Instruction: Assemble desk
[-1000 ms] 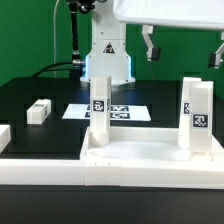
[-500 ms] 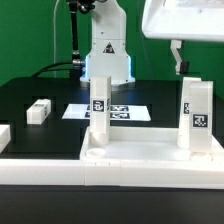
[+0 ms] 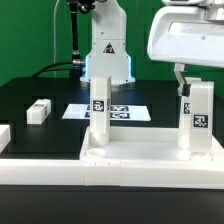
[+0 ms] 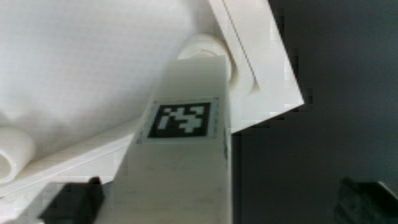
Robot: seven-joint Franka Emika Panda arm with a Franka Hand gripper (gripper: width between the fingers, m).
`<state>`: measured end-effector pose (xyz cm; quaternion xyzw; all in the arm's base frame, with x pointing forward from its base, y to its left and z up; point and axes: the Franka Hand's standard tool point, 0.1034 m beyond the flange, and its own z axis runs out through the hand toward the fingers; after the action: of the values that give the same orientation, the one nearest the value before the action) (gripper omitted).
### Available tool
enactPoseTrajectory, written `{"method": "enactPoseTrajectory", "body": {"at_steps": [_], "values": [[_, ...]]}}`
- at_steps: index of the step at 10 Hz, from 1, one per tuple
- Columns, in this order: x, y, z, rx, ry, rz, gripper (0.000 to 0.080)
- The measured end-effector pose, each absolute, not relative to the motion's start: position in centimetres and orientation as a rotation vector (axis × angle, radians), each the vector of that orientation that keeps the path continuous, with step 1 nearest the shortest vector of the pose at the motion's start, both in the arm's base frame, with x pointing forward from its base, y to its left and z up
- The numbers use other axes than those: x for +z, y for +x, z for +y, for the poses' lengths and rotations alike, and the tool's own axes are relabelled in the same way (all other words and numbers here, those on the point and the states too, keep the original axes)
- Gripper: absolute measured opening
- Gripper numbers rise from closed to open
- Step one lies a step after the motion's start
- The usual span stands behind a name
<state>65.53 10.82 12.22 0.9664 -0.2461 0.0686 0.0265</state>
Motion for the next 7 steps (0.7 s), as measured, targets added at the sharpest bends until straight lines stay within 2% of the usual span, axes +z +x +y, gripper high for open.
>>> {"method": "enactPoseTrajectory", "body": {"at_steps": [3,5,6,7], "values": [[12.21,65.53,10.77,0.213,2.978,-0.799,0.0614],[12.21,65.54,10.75,0.215,2.961,-0.873,0.0342],[12.19,65.51,10.67,0.216,2.928,-0.989,0.0287],[12.17,65.46,10.53,0.216,2.889,-1.107,0.0287]]}}
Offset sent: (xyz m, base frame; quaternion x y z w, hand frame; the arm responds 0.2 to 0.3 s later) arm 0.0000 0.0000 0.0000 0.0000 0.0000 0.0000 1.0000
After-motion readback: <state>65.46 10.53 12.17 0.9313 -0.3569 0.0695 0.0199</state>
